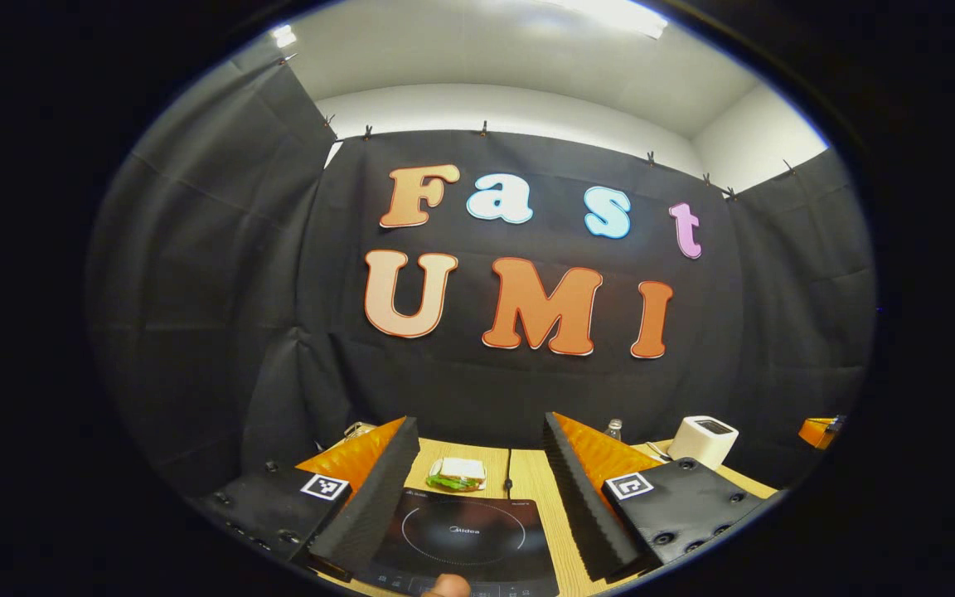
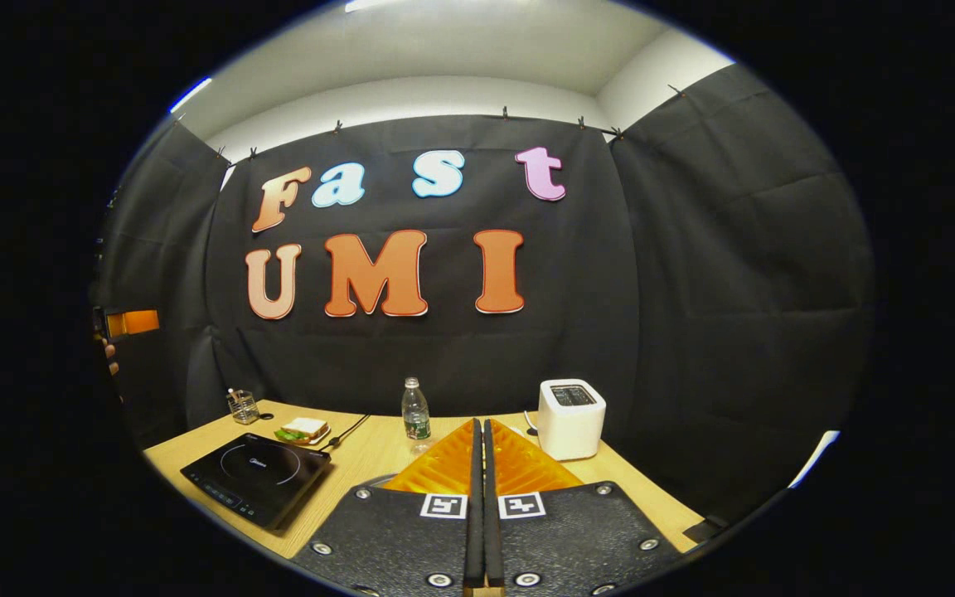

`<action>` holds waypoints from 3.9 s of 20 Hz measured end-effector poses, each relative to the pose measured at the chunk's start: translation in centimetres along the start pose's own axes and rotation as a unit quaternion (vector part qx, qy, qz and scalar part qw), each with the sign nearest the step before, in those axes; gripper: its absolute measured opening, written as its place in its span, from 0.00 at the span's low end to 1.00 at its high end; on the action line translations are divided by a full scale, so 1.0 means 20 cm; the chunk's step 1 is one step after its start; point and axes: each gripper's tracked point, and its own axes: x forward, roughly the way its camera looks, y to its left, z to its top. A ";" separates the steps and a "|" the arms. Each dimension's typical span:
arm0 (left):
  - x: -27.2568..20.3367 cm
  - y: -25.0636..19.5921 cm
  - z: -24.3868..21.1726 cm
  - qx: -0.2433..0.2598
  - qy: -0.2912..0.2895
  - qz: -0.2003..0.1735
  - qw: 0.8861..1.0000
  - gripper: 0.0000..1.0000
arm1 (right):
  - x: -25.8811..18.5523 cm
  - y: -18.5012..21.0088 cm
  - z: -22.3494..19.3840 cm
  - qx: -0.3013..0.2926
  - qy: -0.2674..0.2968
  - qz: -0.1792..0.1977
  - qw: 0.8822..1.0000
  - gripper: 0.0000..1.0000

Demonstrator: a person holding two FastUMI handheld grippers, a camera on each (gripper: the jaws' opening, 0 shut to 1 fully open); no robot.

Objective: First push the handle of the pot to place it horizontally, then grasp the pot with both hands and set it on the induction cooktop.

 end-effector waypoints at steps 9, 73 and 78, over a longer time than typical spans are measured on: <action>0.01 -0.05 -0.05 0.005 0.008 -0.004 1.000 0.97 | -0.13 0.10 -0.46 -0.021 0.052 0.030 0.998 0.00; 0.10 0.34 -0.34 0.014 0.048 0.031 0.998 0.97 | 0.07 1.04 -1.29 0.003 0.272 0.164 0.948 0.00; 0.09 0.35 -0.32 0.020 0.042 0.031 0.998 0.97 | 0.10 1.10 -1.30 0.010 0.278 0.156 0.948 0.00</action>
